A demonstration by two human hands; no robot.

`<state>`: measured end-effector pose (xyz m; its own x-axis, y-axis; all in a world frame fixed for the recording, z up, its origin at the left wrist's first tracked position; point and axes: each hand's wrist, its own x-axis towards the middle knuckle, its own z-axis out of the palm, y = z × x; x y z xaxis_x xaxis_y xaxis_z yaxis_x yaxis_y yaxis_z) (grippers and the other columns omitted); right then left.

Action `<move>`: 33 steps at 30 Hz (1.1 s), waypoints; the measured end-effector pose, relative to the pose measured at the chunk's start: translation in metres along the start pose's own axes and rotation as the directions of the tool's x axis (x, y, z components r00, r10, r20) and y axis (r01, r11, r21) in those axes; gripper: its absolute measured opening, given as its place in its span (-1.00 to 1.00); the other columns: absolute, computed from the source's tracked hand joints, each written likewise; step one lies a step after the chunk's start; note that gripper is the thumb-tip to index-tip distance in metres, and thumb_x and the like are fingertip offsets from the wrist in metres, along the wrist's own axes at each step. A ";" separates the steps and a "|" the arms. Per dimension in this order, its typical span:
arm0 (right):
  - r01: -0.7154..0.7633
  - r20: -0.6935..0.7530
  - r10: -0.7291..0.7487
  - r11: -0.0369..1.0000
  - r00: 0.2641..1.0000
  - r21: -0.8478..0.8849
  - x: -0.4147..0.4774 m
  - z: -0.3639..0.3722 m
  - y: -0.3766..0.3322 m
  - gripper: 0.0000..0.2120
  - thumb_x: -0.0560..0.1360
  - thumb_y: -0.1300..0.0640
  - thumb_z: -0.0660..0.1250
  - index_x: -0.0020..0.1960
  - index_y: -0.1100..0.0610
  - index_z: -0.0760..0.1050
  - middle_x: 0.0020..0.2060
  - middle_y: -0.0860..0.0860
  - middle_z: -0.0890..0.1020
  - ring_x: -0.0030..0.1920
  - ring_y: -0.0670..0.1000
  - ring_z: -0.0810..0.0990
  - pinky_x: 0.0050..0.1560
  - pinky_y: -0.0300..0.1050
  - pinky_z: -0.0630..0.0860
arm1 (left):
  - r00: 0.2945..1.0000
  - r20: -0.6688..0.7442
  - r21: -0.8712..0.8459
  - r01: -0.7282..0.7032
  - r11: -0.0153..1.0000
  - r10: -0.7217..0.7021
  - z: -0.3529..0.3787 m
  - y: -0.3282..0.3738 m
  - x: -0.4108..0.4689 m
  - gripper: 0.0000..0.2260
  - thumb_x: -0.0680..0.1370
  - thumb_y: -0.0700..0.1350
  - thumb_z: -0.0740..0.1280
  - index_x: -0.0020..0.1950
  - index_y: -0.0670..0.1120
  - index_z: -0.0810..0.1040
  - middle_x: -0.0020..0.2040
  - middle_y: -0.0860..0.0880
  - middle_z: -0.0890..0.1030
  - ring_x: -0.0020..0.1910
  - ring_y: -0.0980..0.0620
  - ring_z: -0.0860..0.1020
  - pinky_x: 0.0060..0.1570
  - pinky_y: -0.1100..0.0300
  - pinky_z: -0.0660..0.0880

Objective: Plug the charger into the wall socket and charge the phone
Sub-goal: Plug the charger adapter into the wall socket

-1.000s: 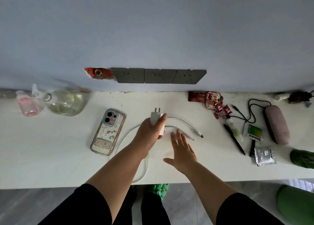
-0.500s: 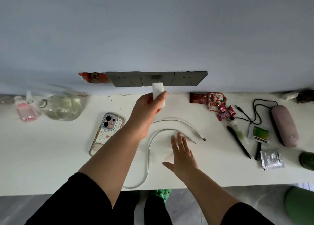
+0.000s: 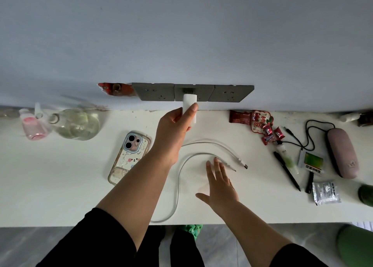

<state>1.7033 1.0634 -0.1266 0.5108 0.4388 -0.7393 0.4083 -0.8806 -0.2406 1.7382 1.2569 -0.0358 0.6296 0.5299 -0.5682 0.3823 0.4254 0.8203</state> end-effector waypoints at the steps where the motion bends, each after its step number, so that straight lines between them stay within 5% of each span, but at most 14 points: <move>1: 0.000 -0.001 0.000 1.000 1.000 -0.003 0.000 0.000 0.000 -0.06 0.51 -0.21 0.26 0.55 0.02 -0.34 0.55 0.00 -0.35 0.57 0.05 -0.29 0.57 0.02 0.03 | 1.000 -0.001 -0.006 0.003 1.000 -0.003 0.001 0.001 0.001 -0.67 0.33 0.20 0.43 -0.24 -0.08 0.60 -0.29 0.01 0.54 -0.21 0.08 0.51 0.20 -0.06 0.51; 5: -0.003 -0.009 0.003 1.000 1.000 -0.011 0.000 0.001 -0.001 -0.05 0.50 -0.23 0.26 0.55 0.01 -0.35 0.55 0.00 -0.35 0.57 0.04 -0.29 0.57 0.02 0.04 | 0.995 0.052 -0.164 0.094 0.982 -0.086 0.000 0.001 0.002 -0.84 0.43 0.01 0.45 -0.28 -0.05 0.61 -0.34 0.06 0.57 -0.21 0.08 0.53 0.01 0.17 0.52; 9: -0.005 -0.016 0.005 1.000 1.000 -0.017 0.000 0.002 -0.001 -0.04 0.49 -0.24 0.26 0.55 0.01 -0.36 0.55 0.00 -0.35 0.57 0.04 -0.29 0.57 0.02 0.04 | 0.981 0.110 -0.342 0.189 0.920 -0.161 -0.009 0.000 0.005 -0.94 0.47 -0.19 0.43 -0.21 -0.09 0.63 -0.29 0.04 0.68 -0.15 0.11 0.63 0.10 0.18 0.56; 24: -0.006 -0.016 0.006 0.999 1.000 -0.043 0.001 0.003 -0.001 -0.01 0.48 -0.25 0.27 0.54 0.01 -0.37 0.54 0.01 -0.37 0.57 0.05 -0.29 0.57 0.03 0.04 | 0.989 0.097 -0.299 0.133 0.945 -0.108 -0.015 0.002 0.009 -0.94 0.44 -0.15 0.47 -0.20 -0.06 0.62 -0.32 0.09 0.69 -0.25 0.17 0.65 -0.08 0.26 0.62; 33: -0.013 -0.017 0.012 0.999 1.000 -0.050 0.002 0.006 0.000 0.01 0.47 -0.26 0.28 0.54 0.02 -0.39 0.54 0.02 -0.38 0.56 0.05 -0.30 0.57 0.03 0.03 | 0.986 0.094 -0.326 0.164 0.931 -0.141 -0.011 0.010 0.011 -0.92 0.45 -0.15 0.46 -0.12 -0.14 0.63 -0.28 0.03 0.68 -0.16 0.09 0.64 0.04 0.16 0.62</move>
<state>1.7002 1.0632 -0.1320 0.5287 0.4312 -0.7311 0.4389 -0.8761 -0.1994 1.7417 1.2751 -0.0351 0.6299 0.3936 -0.6696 0.2386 0.7223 0.6491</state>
